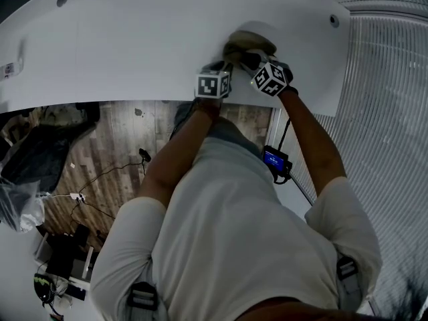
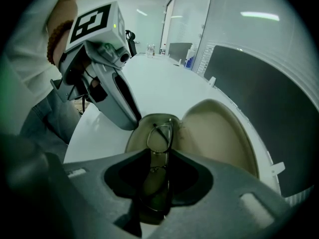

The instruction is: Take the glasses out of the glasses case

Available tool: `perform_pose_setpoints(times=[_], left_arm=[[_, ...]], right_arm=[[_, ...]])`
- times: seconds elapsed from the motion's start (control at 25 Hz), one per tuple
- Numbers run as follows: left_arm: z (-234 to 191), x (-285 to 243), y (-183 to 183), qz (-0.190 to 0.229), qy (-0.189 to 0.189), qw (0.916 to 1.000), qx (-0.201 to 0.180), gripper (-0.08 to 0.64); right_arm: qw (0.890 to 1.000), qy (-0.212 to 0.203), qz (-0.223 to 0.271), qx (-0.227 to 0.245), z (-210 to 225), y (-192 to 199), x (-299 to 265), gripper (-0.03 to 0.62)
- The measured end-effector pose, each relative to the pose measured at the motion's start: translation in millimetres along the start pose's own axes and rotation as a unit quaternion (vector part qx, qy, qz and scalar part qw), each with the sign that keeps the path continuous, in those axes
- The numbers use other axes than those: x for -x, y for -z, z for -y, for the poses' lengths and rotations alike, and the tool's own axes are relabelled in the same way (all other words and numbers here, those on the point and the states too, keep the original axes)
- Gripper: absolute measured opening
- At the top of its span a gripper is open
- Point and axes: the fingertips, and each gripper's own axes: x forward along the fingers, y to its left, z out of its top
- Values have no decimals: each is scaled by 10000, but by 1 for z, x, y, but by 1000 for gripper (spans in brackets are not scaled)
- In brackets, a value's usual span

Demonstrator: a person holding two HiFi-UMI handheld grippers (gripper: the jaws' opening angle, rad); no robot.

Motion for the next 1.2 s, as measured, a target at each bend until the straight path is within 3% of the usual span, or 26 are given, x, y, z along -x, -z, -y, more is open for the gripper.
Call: perform_pose_setpoints(times=[0.56,1.2], left_arm=[[0,2,-5,-2,-11,10000,-11,100],[4,6,-10,-33,-10,9999,-156,95]], right_arm=[[9999,-68,89,-23,-10,-8,10,38],[9996,115,229,-141,-2,-19,33,21]])
